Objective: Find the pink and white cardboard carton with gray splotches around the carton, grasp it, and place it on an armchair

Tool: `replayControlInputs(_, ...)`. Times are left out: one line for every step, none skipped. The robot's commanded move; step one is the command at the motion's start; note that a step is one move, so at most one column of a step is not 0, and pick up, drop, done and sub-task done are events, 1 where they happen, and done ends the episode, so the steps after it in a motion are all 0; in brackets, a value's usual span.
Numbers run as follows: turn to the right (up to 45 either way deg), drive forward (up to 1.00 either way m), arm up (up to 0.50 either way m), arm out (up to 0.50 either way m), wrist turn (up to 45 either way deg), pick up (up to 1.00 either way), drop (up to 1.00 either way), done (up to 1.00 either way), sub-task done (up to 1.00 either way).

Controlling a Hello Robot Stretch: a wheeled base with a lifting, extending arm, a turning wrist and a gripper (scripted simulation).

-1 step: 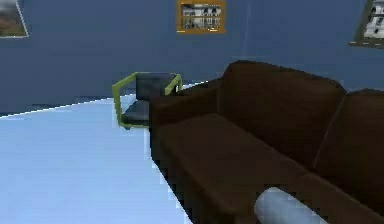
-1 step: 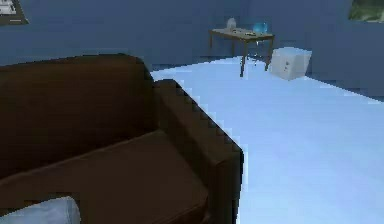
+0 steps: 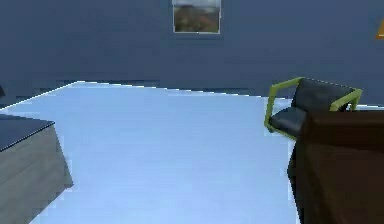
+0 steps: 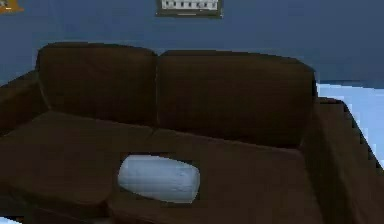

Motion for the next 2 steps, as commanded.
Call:
replayControlInputs(-45.0,0.00,0.00,0.00,0.0,0.00,0.00,0.00,0.00)
replayControlInputs(-27.0,0.00,0.00,0.00,0.0,0.00,0.00,0.00,0.00)
